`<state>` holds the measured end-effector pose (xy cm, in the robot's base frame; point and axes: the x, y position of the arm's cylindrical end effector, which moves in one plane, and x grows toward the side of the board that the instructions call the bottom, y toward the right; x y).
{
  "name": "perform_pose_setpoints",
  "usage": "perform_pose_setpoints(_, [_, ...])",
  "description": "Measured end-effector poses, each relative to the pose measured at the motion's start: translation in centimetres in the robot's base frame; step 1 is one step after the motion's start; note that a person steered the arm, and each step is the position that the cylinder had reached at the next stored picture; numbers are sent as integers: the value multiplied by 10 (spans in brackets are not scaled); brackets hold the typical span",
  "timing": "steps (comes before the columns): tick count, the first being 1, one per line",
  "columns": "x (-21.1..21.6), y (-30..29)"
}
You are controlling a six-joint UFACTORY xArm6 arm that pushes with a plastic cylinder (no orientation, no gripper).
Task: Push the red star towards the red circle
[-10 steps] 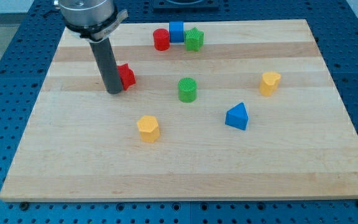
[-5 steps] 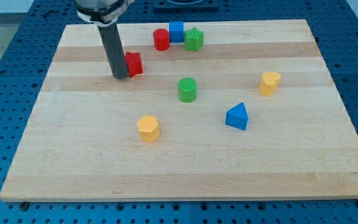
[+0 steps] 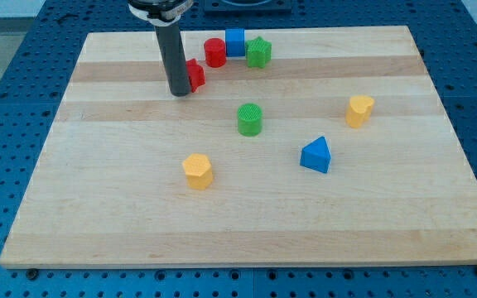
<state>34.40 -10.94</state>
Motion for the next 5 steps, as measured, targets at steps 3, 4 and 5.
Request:
perform_pose_setpoints(3, [-12, 6])
perform_pose_setpoints(4, [-15, 6])
perform_pose_setpoints(5, [-15, -5])
